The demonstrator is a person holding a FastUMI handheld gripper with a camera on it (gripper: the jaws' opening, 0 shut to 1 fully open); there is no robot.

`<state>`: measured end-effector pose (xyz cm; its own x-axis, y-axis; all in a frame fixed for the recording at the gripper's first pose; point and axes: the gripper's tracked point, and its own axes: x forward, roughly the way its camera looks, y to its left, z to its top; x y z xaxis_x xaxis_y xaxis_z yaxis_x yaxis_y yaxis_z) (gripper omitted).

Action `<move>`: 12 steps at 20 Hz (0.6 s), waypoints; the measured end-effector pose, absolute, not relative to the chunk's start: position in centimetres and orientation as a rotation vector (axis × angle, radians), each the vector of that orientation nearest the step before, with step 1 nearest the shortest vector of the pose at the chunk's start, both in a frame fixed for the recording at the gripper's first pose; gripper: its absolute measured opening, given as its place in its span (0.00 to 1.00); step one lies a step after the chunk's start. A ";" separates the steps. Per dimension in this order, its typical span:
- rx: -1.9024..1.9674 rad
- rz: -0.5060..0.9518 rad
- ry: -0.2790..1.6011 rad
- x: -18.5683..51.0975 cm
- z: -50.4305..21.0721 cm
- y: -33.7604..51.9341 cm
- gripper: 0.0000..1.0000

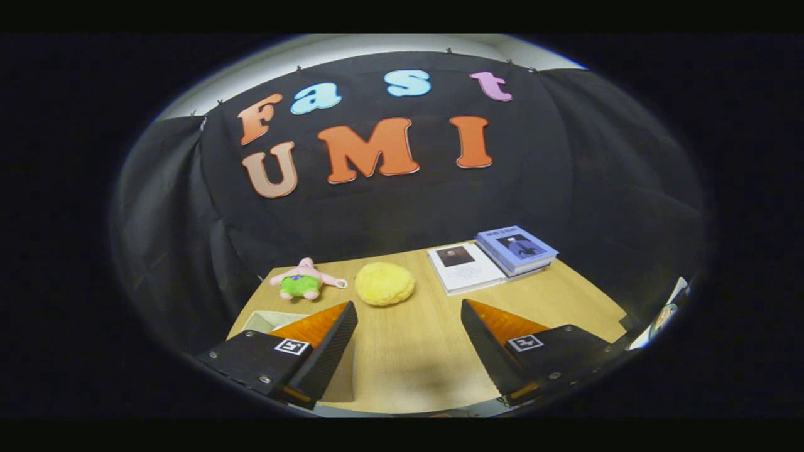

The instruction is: Open the storage box then place both shoes into the box .Put the left shoe in first, then the right shoe, with the right side of both shoes facing outward in a uniform manner.

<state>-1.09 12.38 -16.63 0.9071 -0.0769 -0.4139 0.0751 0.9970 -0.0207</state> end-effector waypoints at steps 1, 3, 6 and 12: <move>-0.017 -0.095 0.404 -0.8 -15.7 10.7 0.99; -0.037 -0.117 0.370 -0.2 -14.1 7.6 0.98; -0.045 -0.139 0.324 0.2 -11.6 3.0 0.99; -0.034 -0.168 0.237 0.0 -6.0 -2.0 0.99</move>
<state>0.04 -2.04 -6.03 0.9582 -0.1692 -0.2305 0.1612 0.9855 -0.0534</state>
